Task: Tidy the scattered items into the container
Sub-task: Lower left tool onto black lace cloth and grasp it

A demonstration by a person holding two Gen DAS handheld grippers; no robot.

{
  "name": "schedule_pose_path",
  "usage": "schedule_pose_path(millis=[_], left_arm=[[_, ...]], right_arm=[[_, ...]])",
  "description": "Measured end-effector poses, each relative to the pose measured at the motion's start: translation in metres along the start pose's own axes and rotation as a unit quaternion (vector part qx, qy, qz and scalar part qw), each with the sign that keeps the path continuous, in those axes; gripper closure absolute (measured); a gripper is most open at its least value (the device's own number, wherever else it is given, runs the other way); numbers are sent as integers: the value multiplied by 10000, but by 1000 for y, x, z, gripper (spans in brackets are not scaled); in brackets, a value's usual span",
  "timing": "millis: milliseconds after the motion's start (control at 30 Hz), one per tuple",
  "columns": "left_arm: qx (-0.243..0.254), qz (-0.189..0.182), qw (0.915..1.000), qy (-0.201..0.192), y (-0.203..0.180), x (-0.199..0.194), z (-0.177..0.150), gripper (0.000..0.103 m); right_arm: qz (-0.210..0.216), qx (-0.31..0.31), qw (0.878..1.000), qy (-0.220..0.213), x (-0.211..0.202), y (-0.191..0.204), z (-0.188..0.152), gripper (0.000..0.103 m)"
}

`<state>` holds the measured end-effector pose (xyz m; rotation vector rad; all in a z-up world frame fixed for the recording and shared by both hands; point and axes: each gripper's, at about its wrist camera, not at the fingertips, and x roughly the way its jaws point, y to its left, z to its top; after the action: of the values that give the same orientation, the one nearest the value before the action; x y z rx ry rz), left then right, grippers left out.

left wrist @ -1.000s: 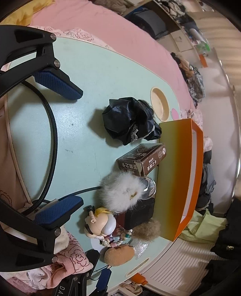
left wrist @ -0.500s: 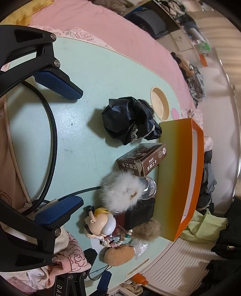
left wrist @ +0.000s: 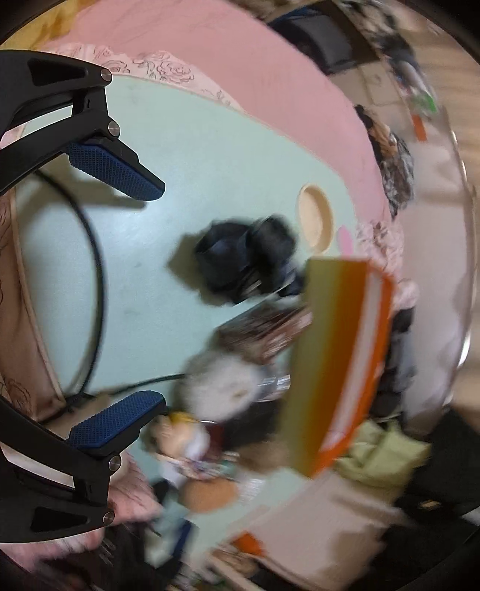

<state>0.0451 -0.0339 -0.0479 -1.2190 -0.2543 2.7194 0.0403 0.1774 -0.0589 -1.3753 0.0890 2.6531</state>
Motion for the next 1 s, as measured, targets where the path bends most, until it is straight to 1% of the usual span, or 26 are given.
schedule_pose_path(millis=[33, 100, 133, 167, 200, 233, 400, 433, 467, 500, 533, 600, 667, 767, 833, 933, 1000], left_arm=[[-222, -59, 9995, -237, 9, -8, 7, 0], [-401, -5, 9982, -453, 20, -15, 20, 1], [-394, 48, 9980, -488, 24, -15, 26, 5], [-370, 166, 9981, -467, 27, -13, 32, 13], [-331, 295, 9981, -420, 29, -9, 37, 18], [-297, 298, 9984, -380, 30, -5, 40, 23], [-258, 43, 9996, -107, 27, 22, 40, 25], [-252, 25, 9996, -88, 27, 26, 39, 33], [-238, 7, 9997, -66, 28, 30, 39, 45], [-216, -54, 9997, -21, 27, 34, 38, 53], [-240, -138, 9996, 3, 28, 36, 36, 68], [-272, -239, 9993, -87, 29, 32, 34, 69], [-199, -313, 9991, -216, 28, 25, 32, 71], [-35, 87, 9970, -770, 24, -4, 20, 72], [45, 96, 9949, -1007, 20, -20, 11, 72], [186, -95, 9921, -1236, 11, -40, -6, 71], [365, -192, 9902, -1337, 2, -49, -16, 71]], right_arm=[[2, -3, 10000, -9, 0, 0, 0, 0], [10, -9, 10000, -27, 0, 1, 0, 0], [12, -9, 10000, -35, 0, 1, 0, 0], [14, -11, 10000, -39, 0, 0, 1, 0], [15, -11, 10000, -42, 0, 0, 1, 0], [17, -13, 10000, -45, 1, 0, 1, 0], [15, -9, 10000, -41, 1, 1, 1, 0], [15, -8, 10000, -41, 1, 1, 1, 0], [12, -8, 10000, -41, 1, 1, 1, 0], [8, -5, 10000, -41, 1, 0, 1, 0], [8, 0, 10000, -45, 1, 0, 1, 0], [24, -19, 10000, -62, 0, 0, 0, 0], [64, -44, 9999, -98, 0, -1, -1, 0], [251, 102, 9994, -212, -3, -7, -3, 0], [516, 304, 9977, -323, -6, -14, -3, 0], [1309, 742, 9869, -574, -12, -31, -4, 0], [1507, 901, 9820, -703, -13, -38, -3, 0]])
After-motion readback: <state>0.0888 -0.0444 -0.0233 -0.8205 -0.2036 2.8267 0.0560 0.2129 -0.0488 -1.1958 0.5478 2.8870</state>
